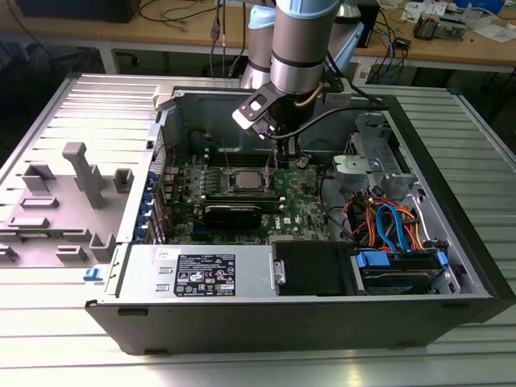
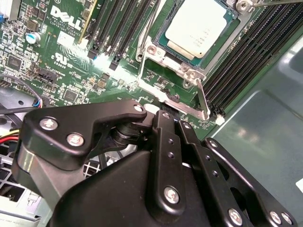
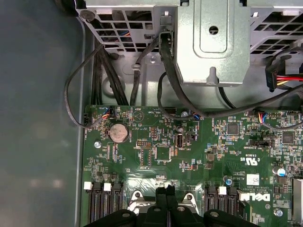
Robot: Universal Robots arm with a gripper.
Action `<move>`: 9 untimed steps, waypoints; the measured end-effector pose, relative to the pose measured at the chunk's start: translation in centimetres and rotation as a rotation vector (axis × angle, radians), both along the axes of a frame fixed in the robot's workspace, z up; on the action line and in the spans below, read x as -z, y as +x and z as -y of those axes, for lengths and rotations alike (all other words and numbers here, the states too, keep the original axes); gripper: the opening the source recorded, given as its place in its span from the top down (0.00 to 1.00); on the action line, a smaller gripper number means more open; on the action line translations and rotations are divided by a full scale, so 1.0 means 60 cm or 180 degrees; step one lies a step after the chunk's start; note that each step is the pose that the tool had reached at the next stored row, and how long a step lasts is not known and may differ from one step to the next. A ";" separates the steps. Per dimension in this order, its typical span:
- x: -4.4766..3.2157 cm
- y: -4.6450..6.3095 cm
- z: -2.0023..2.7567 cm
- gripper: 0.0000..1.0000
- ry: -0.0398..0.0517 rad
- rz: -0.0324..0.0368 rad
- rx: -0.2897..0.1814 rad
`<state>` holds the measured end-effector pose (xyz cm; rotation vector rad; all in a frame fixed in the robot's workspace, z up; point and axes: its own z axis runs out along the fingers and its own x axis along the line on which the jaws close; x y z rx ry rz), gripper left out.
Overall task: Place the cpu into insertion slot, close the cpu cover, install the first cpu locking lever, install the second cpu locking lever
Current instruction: 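Close the cpu cover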
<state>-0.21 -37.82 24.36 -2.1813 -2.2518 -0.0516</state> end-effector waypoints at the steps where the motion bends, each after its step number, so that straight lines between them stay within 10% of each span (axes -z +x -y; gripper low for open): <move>1: 0.000 0.000 0.0000 0.89 0.0000 0.0000 0.0000; 9: 0.000 -0.007 0.0000 0.89 0.0000 0.0000 0.0000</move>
